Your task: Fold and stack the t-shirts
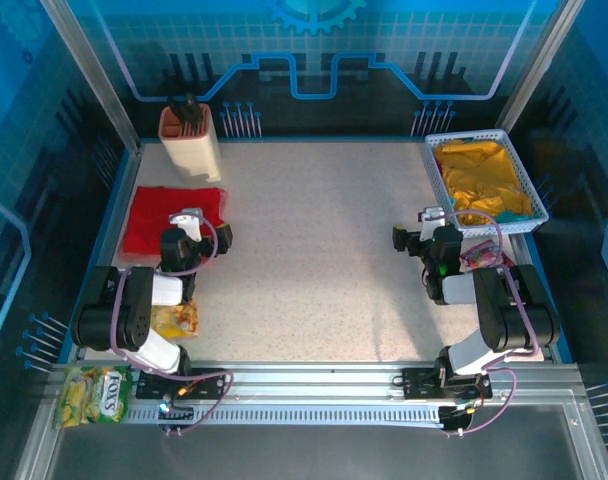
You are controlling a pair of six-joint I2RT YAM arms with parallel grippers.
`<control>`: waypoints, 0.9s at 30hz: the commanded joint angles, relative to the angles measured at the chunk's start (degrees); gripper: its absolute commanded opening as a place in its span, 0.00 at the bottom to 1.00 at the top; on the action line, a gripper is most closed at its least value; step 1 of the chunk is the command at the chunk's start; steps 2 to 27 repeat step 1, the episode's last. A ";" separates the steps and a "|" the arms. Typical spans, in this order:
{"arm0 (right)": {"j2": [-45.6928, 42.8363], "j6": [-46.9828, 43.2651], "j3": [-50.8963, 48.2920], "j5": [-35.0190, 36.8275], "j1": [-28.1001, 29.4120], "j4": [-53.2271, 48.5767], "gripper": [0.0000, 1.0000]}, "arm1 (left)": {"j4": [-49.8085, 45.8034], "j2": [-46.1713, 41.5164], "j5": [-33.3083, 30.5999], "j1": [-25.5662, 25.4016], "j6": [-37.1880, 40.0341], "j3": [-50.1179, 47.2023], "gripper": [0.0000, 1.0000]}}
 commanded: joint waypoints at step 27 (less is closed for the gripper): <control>0.02 -1.11 1.16 1.00 1.02 1.72 1.00 | 1.35 0.24 0.34 -0.45 1.17 1.21 0.99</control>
